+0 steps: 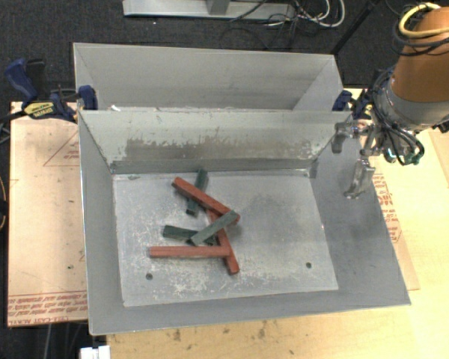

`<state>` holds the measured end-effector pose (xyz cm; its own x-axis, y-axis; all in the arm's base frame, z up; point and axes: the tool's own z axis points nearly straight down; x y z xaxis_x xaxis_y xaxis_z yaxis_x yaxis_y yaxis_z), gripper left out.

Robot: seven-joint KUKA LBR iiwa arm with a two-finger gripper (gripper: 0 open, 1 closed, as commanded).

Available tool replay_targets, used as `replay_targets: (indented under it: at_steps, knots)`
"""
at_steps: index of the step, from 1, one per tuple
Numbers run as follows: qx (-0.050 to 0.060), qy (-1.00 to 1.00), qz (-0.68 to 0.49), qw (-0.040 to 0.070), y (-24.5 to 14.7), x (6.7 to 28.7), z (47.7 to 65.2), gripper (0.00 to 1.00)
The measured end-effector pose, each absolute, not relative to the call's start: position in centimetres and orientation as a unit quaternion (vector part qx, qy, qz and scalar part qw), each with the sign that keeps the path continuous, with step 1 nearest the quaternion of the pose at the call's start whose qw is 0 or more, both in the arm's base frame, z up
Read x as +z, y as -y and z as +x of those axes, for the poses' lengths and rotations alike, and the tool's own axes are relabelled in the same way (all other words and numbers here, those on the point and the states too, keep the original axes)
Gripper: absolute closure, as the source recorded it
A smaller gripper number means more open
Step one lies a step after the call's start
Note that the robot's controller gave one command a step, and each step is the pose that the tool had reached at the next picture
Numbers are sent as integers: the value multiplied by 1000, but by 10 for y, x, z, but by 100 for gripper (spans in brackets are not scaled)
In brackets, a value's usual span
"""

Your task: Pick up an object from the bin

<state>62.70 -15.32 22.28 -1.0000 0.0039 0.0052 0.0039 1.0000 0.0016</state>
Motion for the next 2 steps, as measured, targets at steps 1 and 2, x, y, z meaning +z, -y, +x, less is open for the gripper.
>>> replay_targets:
  at_steps: [1,2]
  knots:
    - [-1,1000,-1,1,153,226,627,0]
    - [-1,1000,2,3,151,234,629,0]
